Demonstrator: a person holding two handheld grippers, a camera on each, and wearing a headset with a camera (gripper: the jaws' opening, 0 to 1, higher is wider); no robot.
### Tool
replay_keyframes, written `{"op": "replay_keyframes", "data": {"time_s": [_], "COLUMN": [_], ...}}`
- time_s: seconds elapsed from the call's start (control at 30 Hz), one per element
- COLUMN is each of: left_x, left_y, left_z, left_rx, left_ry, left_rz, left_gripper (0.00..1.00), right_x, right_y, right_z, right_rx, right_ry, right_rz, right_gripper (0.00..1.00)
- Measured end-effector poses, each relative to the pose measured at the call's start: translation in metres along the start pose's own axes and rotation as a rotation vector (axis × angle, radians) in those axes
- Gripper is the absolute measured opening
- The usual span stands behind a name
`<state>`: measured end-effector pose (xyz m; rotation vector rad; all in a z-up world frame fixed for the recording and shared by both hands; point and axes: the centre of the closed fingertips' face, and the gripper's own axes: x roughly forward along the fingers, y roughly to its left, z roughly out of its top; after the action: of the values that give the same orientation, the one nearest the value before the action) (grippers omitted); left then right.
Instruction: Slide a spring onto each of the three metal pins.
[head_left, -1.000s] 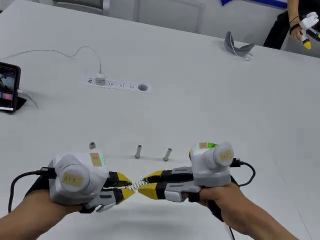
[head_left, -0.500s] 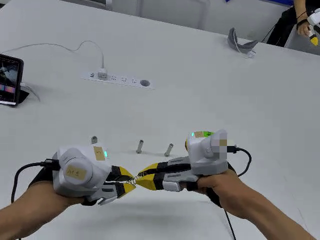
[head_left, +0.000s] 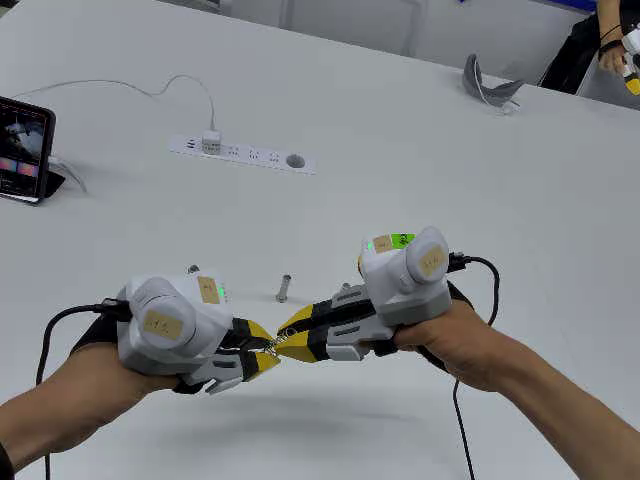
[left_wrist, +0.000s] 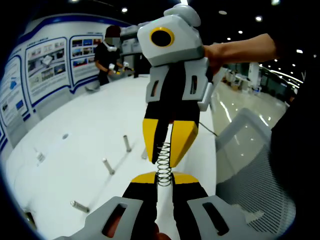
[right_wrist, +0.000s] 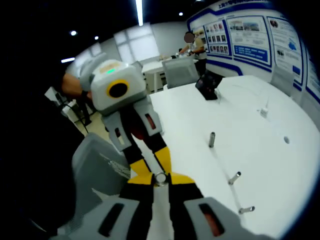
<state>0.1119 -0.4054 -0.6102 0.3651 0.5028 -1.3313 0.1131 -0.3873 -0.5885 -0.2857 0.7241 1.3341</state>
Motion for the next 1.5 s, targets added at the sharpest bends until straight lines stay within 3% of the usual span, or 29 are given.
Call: {"op": "replay_keyframes", "data": {"time_s": [0.13, 0.33, 0.67, 0.97, 1.27, 1.5], "left_x": [0.0, 0.0, 0.001, 0.003, 0.001, -0.002], "left_y": [0.0, -0.001, -0.004, -0.001, 0.004, 0.015], "left_z": [0.002, 0.002, 0.0, 0.002, -0.008, -0.019], "left_rx": [0.002, 0.005, -0.014, -0.024, -0.034, -0.062], "left_ry": [-0.004, -0.004, -0.02, -0.04, -0.01, 0.018], "left_rz": [-0.002, -0.007, -0.012, 0.0, 0.03, 0.082], "left_gripper": [0.1, 0.1, 0.1, 0.12, 0.17, 0.27], "right_x": [0.0, 0.005, 0.007, 0.0, -0.008, -0.012], "right_y": [0.002, 0.003, 0.005, 0.0, -0.004, -0.012], "right_z": [-0.001, -0.004, -0.011, -0.013, -0.015, -0.022], "right_rx": [-0.101, -0.147, -0.15, -0.084, -0.033, -0.031], "right_ry": [0.079, 0.125, 0.137, 0.086, 0.051, 0.069], "right_rz": [0.018, 0.045, 0.056, 0.023, -0.002, -0.033], "right_gripper": [0.12, 0.12, 0.12, 0.12, 0.12, 0.12]}}
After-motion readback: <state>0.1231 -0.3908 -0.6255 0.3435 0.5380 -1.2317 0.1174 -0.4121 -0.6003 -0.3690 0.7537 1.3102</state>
